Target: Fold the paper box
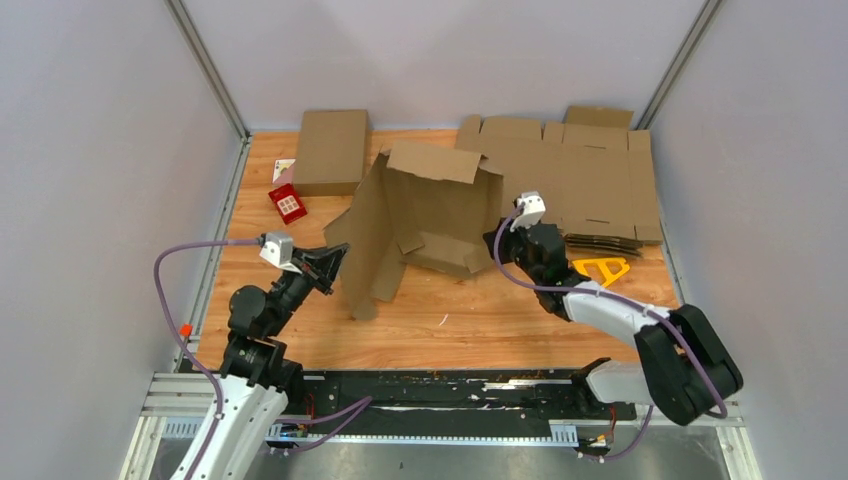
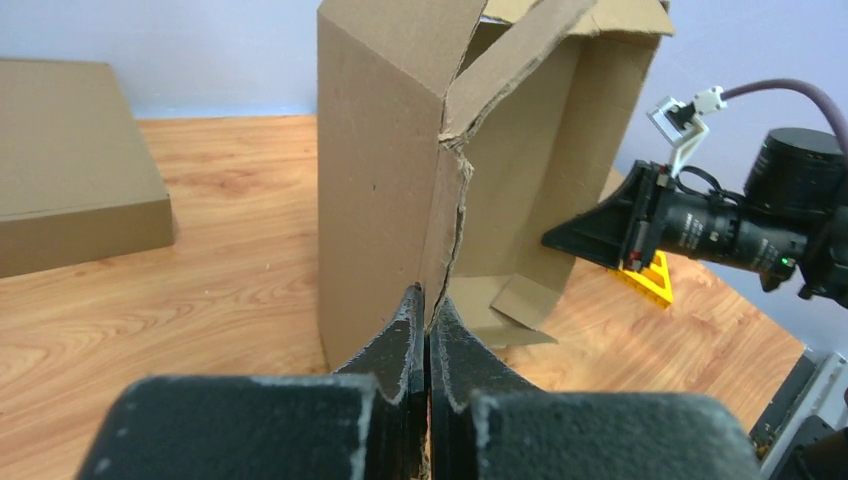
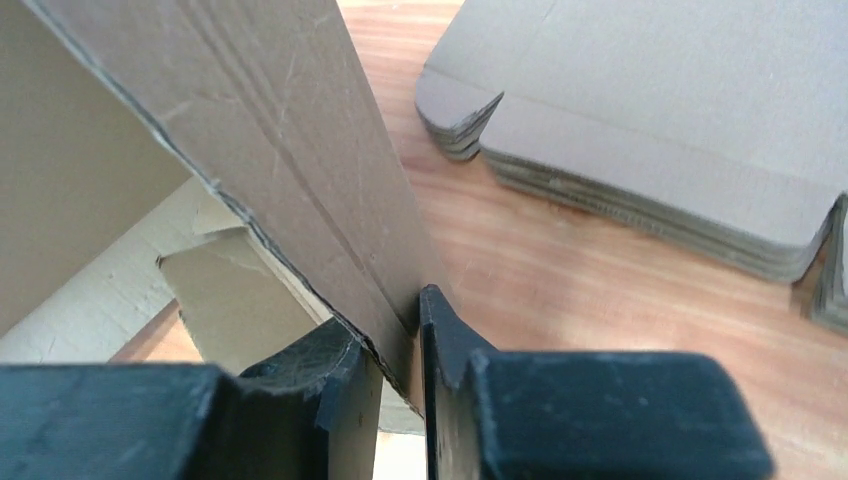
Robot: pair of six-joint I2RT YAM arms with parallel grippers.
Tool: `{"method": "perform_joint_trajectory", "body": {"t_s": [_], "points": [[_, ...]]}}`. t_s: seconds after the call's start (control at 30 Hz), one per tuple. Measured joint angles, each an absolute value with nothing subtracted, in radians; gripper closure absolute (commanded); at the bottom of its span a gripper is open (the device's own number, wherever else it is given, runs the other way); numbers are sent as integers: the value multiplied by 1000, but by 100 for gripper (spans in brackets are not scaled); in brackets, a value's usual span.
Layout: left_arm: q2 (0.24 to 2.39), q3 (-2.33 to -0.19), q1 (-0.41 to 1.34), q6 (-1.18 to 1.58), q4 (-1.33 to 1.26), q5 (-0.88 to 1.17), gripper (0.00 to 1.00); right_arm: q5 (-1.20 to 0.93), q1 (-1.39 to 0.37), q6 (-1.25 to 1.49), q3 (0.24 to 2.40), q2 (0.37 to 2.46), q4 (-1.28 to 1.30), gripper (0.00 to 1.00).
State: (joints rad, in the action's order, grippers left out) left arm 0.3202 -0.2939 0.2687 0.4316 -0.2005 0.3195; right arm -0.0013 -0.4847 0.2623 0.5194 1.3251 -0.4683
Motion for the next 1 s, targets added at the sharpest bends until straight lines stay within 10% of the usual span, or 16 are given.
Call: {"method": "perform_joint_trajectory", "body": {"t_s": [1.0], "points": [[175,-181,269,410,-214,356,100,123,-576,295,374,1258,-468,73]]}}
